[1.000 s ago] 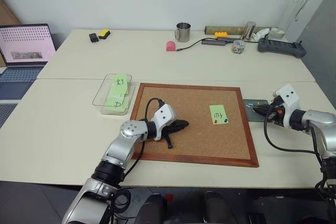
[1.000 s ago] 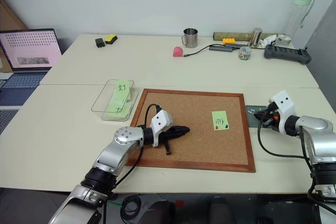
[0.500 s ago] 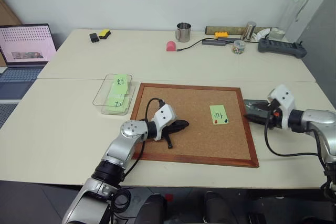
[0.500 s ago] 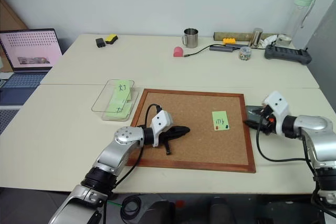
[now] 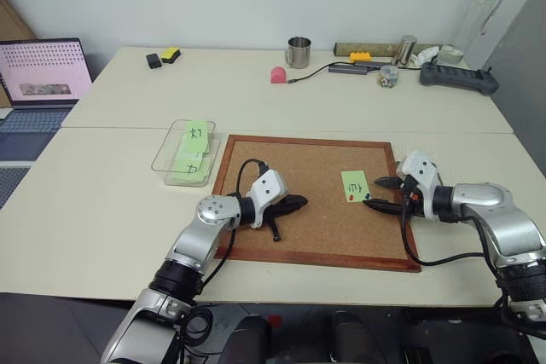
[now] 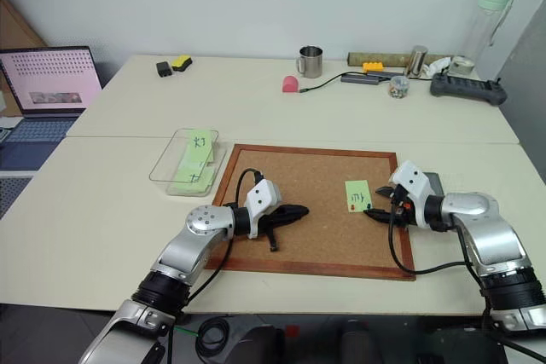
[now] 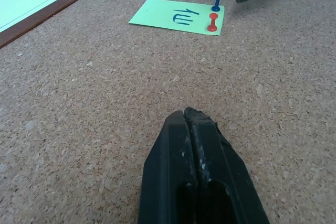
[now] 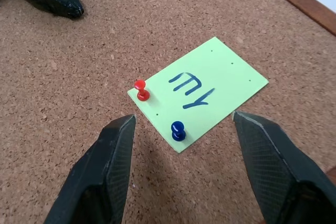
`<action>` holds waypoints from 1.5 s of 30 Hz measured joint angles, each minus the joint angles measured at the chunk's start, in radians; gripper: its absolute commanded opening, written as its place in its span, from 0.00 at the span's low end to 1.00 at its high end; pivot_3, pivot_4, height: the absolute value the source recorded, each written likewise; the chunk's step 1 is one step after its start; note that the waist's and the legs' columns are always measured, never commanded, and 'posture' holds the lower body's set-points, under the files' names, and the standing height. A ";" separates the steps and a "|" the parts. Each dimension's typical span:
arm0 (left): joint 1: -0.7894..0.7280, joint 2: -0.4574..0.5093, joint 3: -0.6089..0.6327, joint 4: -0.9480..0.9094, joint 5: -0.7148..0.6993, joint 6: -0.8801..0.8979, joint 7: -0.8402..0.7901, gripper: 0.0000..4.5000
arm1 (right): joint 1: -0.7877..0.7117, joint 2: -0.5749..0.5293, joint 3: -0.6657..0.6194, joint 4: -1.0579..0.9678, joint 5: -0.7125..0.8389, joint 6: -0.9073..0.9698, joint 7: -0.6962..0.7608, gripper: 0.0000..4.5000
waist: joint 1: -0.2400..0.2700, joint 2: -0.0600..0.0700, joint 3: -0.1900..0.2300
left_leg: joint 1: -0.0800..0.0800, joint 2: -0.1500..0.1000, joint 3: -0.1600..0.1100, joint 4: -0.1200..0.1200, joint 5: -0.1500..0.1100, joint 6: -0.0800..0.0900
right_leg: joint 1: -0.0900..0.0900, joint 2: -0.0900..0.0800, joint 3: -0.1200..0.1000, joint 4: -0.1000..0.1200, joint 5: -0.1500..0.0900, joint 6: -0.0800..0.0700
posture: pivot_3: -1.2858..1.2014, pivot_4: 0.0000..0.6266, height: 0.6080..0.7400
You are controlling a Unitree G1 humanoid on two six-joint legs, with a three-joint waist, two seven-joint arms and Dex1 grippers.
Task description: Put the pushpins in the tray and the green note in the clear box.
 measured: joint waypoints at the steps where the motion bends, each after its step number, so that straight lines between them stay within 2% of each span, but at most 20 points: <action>1: 0.000 0.000 0.000 0.000 0.000 0.000 0.000 0.00 | 0.000 0.002 0.001 0.003 -0.003 -0.003 0.000 0.60 | 0.000 0.000 0.000 | 0.000 0.000 0.000 0.000 0.000 0.000 | 0.000 0.000 0.000 0.000 0.000 0.000 | 0.52 0.24 1.00; 2: 0.000 0.000 0.000 0.000 0.000 0.000 0.000 0.00 | 0.000 0.004 0.002 0.005 -0.005 -0.004 0.000 0.59 | 0.000 0.000 0.000 | 0.000 0.000 0.000 0.000 0.000 0.000 | 0.000 0.000 0.000 0.000 0.000 0.000 | 0.52 0.24 1.00; 13: 0.002 0.000 0.000 -0.002 0.000 0.001 0.001 0.00 | -0.012 0.024 0.006 0.027 -0.021 -0.023 0.003 0.06 | 0.000 0.000 0.000 | 0.000 0.000 0.000 0.000 0.000 0.000 | 0.000 0.000 0.000 0.000 0.000 0.000 | 0.52 0.24 1.00; 15: 0.002 0.000 0.000 -0.002 0.001 0.001 0.001 0.00 | -0.011 0.025 0.011 0.027 -0.020 -0.025 0.007 0.01 | 0.000 0.000 0.000 | 0.000 0.000 0.000 0.000 0.000 0.000 | 0.000 0.000 0.000 0.000 0.000 0.000 | 0.52 0.24 1.00; 28: 0.002 0.000 0.000 -0.002 0.001 -0.001 0.000 0.00 | -0.004 0.020 -0.004 0.010 0.008 0.017 0.021 0.01 | 0.000 0.000 0.000 | 0.000 0.000 0.000 0.000 0.000 0.000 | 0.000 0.000 0.000 0.000 0.000 0.000 | 0.52 0.24 1.00; 45: 0.001 0.000 -0.005 0.001 0.002 -0.004 0.000 0.00 | -0.014 0.015 -0.144 -0.073 0.181 0.214 -0.001 0.01 | 0.001 0.000 0.000 | 0.000 0.000 0.000 0.000 0.000 0.000 | 0.000 0.000 0.000 0.000 0.000 0.000 | 0.52 0.24 1.00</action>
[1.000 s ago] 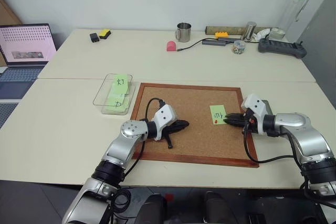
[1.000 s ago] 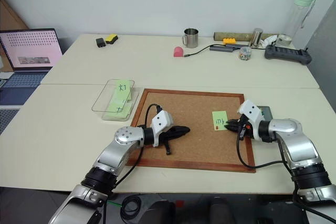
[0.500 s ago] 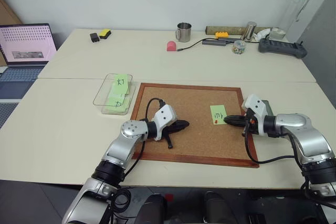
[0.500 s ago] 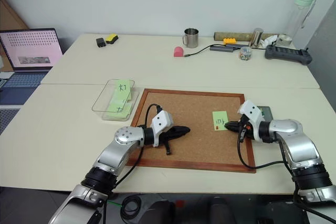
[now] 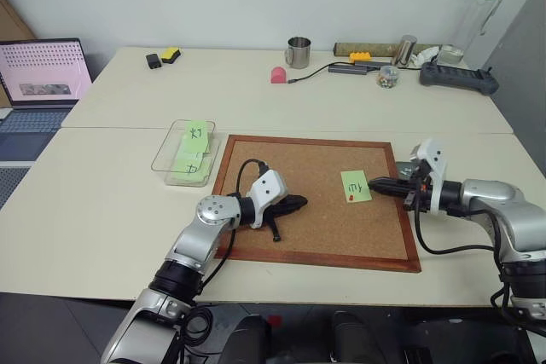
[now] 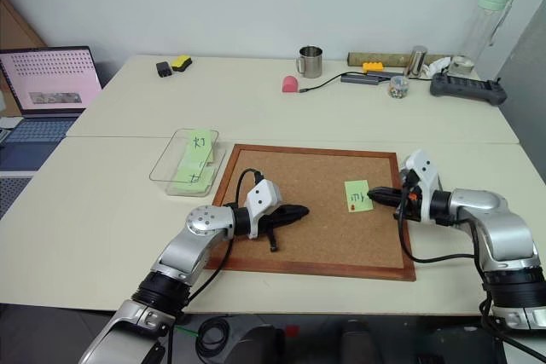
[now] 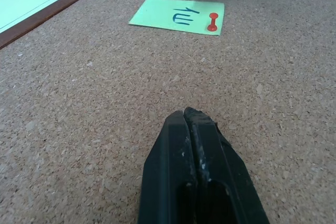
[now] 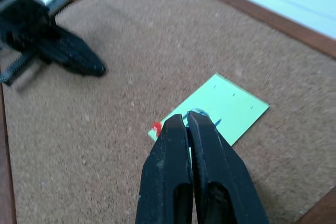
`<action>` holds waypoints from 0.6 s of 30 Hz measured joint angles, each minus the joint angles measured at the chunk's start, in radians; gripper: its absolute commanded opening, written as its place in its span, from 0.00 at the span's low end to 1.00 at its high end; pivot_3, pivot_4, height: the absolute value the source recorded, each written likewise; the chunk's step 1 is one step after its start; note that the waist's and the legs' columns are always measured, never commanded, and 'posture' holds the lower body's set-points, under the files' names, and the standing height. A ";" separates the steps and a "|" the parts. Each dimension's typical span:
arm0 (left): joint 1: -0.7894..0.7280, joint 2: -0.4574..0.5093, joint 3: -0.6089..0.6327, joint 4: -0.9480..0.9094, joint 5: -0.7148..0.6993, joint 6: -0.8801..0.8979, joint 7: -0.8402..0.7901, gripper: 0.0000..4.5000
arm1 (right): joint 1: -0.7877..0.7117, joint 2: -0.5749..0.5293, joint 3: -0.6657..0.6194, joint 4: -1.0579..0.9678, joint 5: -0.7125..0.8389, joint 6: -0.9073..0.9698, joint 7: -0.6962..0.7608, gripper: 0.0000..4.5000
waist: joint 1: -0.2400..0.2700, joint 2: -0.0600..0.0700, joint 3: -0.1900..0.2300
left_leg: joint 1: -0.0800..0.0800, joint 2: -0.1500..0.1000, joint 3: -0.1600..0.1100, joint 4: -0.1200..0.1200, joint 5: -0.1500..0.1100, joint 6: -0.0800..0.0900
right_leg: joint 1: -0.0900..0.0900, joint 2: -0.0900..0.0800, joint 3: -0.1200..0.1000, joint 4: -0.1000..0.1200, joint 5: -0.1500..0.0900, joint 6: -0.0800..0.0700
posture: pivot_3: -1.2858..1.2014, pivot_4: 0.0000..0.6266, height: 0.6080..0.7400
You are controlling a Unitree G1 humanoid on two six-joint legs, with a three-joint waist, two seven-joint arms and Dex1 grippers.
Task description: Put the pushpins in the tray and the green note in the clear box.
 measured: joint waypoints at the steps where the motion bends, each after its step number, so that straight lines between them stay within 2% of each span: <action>1: 0.000 0.000 0.000 0.000 0.000 0.000 0.000 0.00 | -0.002 -0.001 -0.010 0.000 0.008 0.008 -0.004 0.01 | 0.000 0.000 0.000 | 0.000 0.000 0.000 0.000 0.000 0.000 | 0.000 0.000 0.000 0.000 0.000 0.000 | 0.52 0.24 1.00; 6: 0.000 0.000 -0.001 0.000 0.000 -0.001 0.000 0.00 | -0.002 -0.022 -0.038 0.005 0.018 0.016 -0.040 0.01 | 0.000 0.000 0.000 | 0.000 0.000 0.000 0.000 0.000 0.000 | 0.000 0.000 0.000 0.000 0.000 0.000 | 0.52 0.24 1.00; 10: 0.000 0.000 -0.001 0.001 0.001 -0.002 0.000 0.00 | -0.016 -0.044 -0.085 0.133 -0.046 -0.029 -0.130 0.01 | 0.000 0.000 0.000 | 0.000 0.000 0.001 0.000 0.000 0.000 | 0.000 0.000 0.000 0.000 0.000 0.000 | 0.52 0.24 1.00; 15: -0.001 0.000 -0.001 0.005 0.003 -0.006 0.000 0.00 | -0.011 -0.076 -0.090 0.239 -0.096 -0.052 -0.158 0.01 | 0.000 0.001 -0.001 | 0.000 0.000 0.004 0.000 0.000 0.000 | 0.000 0.000 0.001 0.000 0.000 0.000 | 0.52 0.24 1.00; 16: -0.002 0.000 -0.002 0.006 0.004 -0.008 0.000 0.00 | -0.009 -0.076 -0.089 0.244 -0.103 -0.057 -0.160 0.10 | 0.000 0.002 -0.001 | 0.000 0.000 0.005 0.000 0.000 0.000 | 0.000 0.000 0.001 0.000 0.000 0.000 | 0.52 0.24 1.00; 17: -0.002 -0.001 -0.002 0.007 0.004 -0.010 0.000 0.00 | -0.007 -0.076 -0.088 0.247 -0.109 -0.060 -0.162 0.10 | 0.000 0.002 -0.001 | 0.000 0.000 0.005 0.000 0.000 0.000 | 0.000 0.000 0.001 0.000 0.000 0.000 | 0.52 0.24 1.00; 18: -0.002 -0.001 -0.002 0.009 0.004 -0.014 -0.001 0.00 | -0.005 -0.076 -0.086 0.248 -0.116 -0.063 -0.165 0.18 | -0.001 0.002 -0.001 | 0.000 0.000 0.005 0.000 0.000 0.000 | 0.000 0.000 0.002 0.000 0.000 0.000 | 0.52 0.24 1.00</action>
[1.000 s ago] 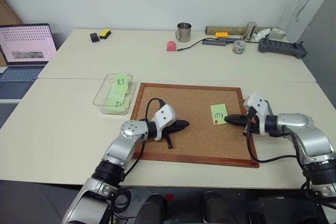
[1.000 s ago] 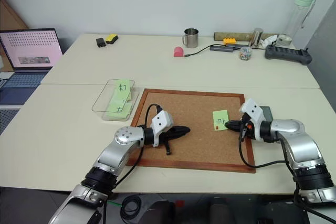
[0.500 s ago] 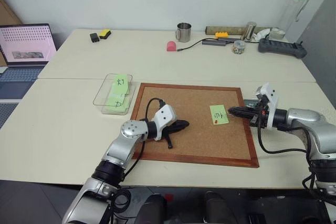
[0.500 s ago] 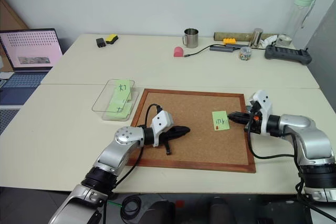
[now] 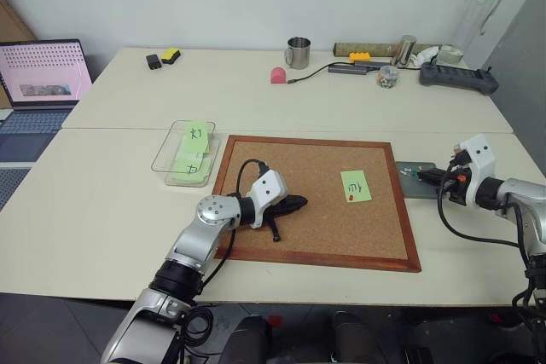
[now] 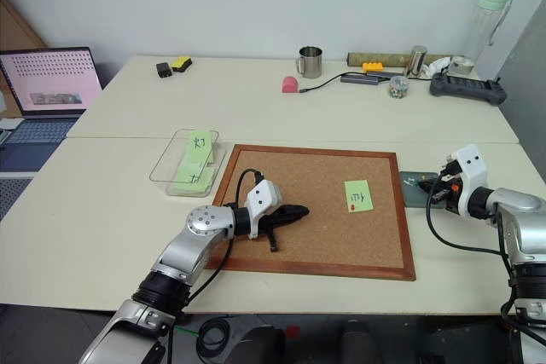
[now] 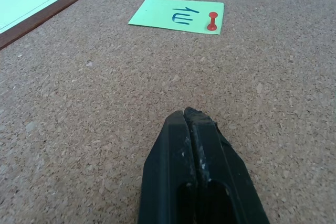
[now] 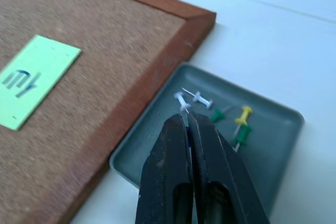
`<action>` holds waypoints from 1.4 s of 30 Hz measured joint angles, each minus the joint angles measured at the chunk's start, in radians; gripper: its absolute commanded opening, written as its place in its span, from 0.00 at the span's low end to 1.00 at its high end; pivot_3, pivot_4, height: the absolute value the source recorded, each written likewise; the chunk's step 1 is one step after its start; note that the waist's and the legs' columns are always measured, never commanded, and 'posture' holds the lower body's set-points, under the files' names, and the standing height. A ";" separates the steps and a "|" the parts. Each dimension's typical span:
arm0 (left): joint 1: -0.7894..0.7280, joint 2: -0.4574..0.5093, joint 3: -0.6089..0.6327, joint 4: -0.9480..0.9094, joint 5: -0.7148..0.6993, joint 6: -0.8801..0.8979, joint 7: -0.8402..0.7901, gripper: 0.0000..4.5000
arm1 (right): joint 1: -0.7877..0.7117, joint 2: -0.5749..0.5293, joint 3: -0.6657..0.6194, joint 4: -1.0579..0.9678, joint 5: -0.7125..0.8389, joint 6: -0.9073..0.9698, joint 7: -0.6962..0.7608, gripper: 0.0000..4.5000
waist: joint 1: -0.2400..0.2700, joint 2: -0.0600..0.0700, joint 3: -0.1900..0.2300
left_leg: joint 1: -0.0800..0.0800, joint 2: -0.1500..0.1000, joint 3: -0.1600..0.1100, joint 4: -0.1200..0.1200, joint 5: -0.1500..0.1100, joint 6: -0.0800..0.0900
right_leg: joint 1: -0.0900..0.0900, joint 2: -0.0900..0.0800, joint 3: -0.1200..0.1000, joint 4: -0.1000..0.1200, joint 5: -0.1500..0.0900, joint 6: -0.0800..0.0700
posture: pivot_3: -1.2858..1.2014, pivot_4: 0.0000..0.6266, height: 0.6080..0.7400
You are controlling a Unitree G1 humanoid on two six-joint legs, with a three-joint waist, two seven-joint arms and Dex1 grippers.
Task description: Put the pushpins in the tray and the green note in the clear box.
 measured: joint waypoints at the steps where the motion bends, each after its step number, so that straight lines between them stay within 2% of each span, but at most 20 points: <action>1: -0.001 0.000 0.000 0.001 0.000 -0.001 0.000 0.00 | 0.000 0.000 0.000 0.000 -0.003 -0.001 -0.001 0.23 | 0.000 0.000 0.000 | 0.000 0.000 0.000 0.000 0.000 0.000 | 0.000 0.000 0.000 0.000 0.000 0.000 | 0.52 0.24 1.00; 5: -0.001 -0.001 0.000 0.003 0.000 -0.002 -0.001 0.00 | 0.000 0.002 0.000 -0.004 -0.007 0.000 -0.003 0.46 | 0.000 0.000 0.000 | 0.000 0.000 0.000 0.000 0.000 0.000 | 0.000 0.000 0.000 0.000 0.000 0.000 | 0.52 0.24 1.00; 11: -0.001 0.000 0.000 0.003 0.000 -0.002 -0.002 0.00 | 0.025 -0.005 0.015 -0.086 -0.006 -0.030 0.053 0.72 | 0.000 0.000 0.000 | 0.000 0.000 0.000 0.000 0.000 0.000 | 0.000 0.000 0.000 0.000 0.000 0.000 | 0.52 0.24 1.00; 16: -0.001 0.000 0.000 0.004 0.001 -0.003 -0.002 0.00 | 0.066 -0.002 0.088 -0.236 -0.003 -0.053 0.124 0.72 | 0.000 0.000 0.000 | 0.000 0.000 -0.002 0.000 0.000 0.000 | 0.000 0.000 0.000 0.000 0.000 0.000 | 0.52 0.24 1.00; 20: -0.002 0.000 0.000 0.005 0.002 -0.004 -0.002 0.00 | 0.072 0.041 0.156 -0.313 0.001 -0.058 0.135 0.72 | 0.000 0.000 0.000 | 0.000 0.000 -0.004 0.000 0.000 0.000 | 0.000 0.000 0.000 0.000 0.000 0.001 | 0.52 0.24 1.00; 32: -0.002 0.000 0.000 0.002 0.003 -0.003 -0.001 0.00 | 0.029 0.126 0.258 -0.252 -0.048 -0.120 0.128 0.72 | 0.000 0.001 0.000 | 0.000 0.000 -0.004 0.000 0.000 0.000 | 0.000 0.000 0.000 -0.001 0.000 0.000 | 0.52 0.24 1.00; 36: -0.001 0.000 0.000 0.002 0.003 -0.002 -0.001 0.00 | 0.019 0.140 0.271 -0.217 -0.052 -0.135 0.128 0.58 | 0.000 0.001 -0.001 | 0.000 0.000 -0.004 0.000 0.000 0.000 | 0.000 0.000 0.000 0.000 0.000 0.000 | 0.52 0.24 1.00; 42: -0.001 0.000 0.000 0.000 0.003 -0.001 0.000 0.00 | 0.016 0.152 0.289 -0.187 -0.063 -0.163 0.128 0.27 | 0.000 0.001 -0.001 | 0.000 0.000 -0.004 0.000 0.000 0.000 | 0.000 0.000 0.000 0.000 0.000 0.000 | 0.52 0.24 1.00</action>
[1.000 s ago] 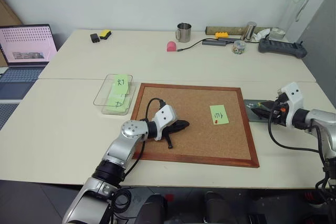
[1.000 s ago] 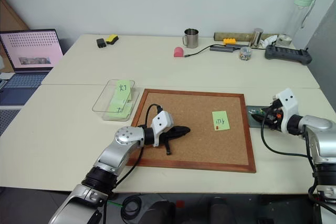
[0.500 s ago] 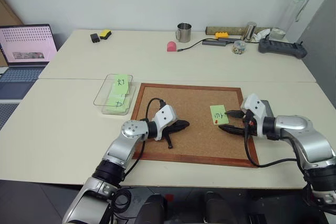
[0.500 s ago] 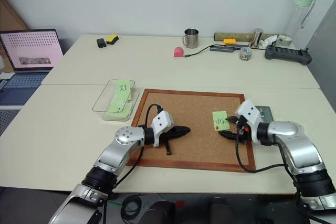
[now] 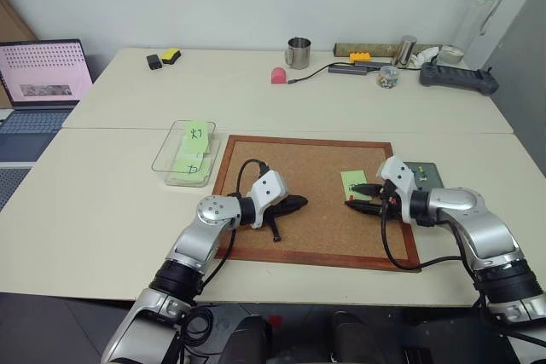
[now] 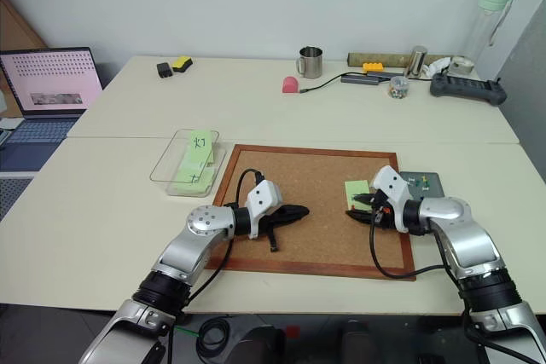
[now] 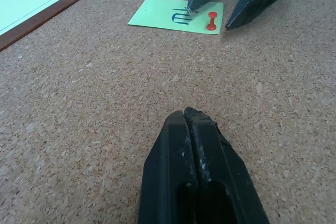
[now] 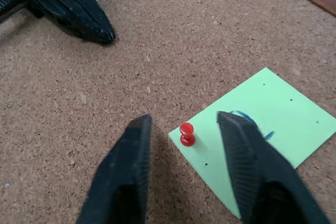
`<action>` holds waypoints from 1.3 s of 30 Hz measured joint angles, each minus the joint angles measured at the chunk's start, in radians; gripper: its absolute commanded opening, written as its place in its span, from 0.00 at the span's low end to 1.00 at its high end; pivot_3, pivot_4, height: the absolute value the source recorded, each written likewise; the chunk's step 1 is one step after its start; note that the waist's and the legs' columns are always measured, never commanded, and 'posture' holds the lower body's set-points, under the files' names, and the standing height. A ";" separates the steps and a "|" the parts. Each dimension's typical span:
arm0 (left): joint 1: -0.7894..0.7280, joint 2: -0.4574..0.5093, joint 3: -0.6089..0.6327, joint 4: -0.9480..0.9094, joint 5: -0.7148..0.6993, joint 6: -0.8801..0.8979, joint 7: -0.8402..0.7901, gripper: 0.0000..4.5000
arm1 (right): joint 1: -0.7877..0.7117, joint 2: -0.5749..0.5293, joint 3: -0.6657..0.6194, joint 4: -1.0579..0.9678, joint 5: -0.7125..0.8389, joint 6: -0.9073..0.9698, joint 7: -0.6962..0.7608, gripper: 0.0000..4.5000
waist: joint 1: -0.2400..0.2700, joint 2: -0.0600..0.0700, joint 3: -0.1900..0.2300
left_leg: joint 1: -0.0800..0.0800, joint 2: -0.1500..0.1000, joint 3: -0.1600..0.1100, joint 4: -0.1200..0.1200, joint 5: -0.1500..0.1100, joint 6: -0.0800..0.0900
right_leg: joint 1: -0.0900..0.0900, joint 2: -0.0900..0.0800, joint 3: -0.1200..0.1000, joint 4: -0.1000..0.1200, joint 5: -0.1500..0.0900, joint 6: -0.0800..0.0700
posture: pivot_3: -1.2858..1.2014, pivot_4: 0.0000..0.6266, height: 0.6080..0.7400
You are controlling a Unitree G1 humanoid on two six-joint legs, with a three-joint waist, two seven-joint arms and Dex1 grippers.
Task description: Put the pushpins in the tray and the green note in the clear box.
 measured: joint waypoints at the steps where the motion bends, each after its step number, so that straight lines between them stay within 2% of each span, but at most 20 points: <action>1: 0.000 0.000 0.000 0.000 0.000 0.000 0.000 0.00 | 0.000 0.002 0.002 0.006 -0.004 -0.004 0.000 0.23 | 0.000 0.000 0.000 | 0.000 0.000 0.000 0.000 0.000 0.000 | 0.000 0.000 0.000 0.000 0.000 0.000 | 0.52 0.24 1.00; 3: 0.000 0.000 0.000 0.000 0.000 0.000 0.000 0.00 | 0.000 0.004 0.002 0.011 -0.012 -0.011 0.000 0.12 | 0.000 0.000 0.000 | 0.000 0.000 0.000 0.000 0.000 0.000 | 0.000 0.000 0.000 0.000 0.000 0.000 | 0.52 0.24 1.00; 6: 0.000 0.000 0.000 0.000 0.000 0.000 0.000 0.00 | -0.001 0.004 0.002 0.011 -0.020 -0.014 0.001 0.01 | 0.000 0.000 0.000 | 0.000 0.000 0.000 0.000 0.000 0.000 | 0.000 0.000 0.000 0.000 0.000 0.000 | 0.52 0.24 1.00; 17: 0.000 -0.002 0.002 -0.001 0.001 0.001 0.002 0.00 | -0.001 0.009 -0.015 -0.001 0.013 0.033 -0.001 0.01 | 0.000 0.000 0.000 | 0.000 0.000 0.000 0.000 0.000 0.000 | 0.000 0.000 0.000 0.000 0.000 0.000 | 0.52 0.24 1.00; 24: -0.004 -0.032 0.019 0.012 0.000 0.023 0.027 0.00 | -0.028 -0.033 -0.049 -0.154 0.050 0.029 0.019 0.01 | 0.006 0.000 -0.001 | 0.000 0.000 -0.001 0.001 0.000 0.000 | 0.001 0.000 -0.001 -0.001 0.000 0.001 | 0.52 0.24 1.00; 29: -0.010 -0.057 0.060 0.002 -0.053 0.109 0.043 0.17 | -0.027 -0.064 -0.037 -0.185 0.013 -0.021 0.021 0.00 | 0.010 0.000 0.000 | -0.001 0.000 -0.001 0.001 0.000 0.000 | 0.000 0.000 0.000 -0.001 0.000 0.001 | 0.52 0.24 1.00; 35: -0.009 -0.076 0.187 -0.151 -0.297 0.403 0.034 0.41 | -0.025 -0.096 -0.001 -0.193 -0.072 -0.157 0.030 0.00 | 0.002 -0.001 0.000 | -0.002 0.001 -0.001 0.000 0.000 0.000 | -0.002 0.001 -0.001 0.000 0.000 0.001 | 0.52 0.24 1.00; 39: 0.005 -0.100 0.234 -0.208 -0.396 0.512 0.055 0.58 | -0.021 -0.105 0.017 -0.193 -0.123 -0.267 0.038 0.00 | 0.000 -0.002 0.001 | -0.002 0.001 -0.001 0.000 0.000 0.000 | -0.001 0.001 -0.001 -0.001 0.000 0.001 | 0.52 0.24 1.00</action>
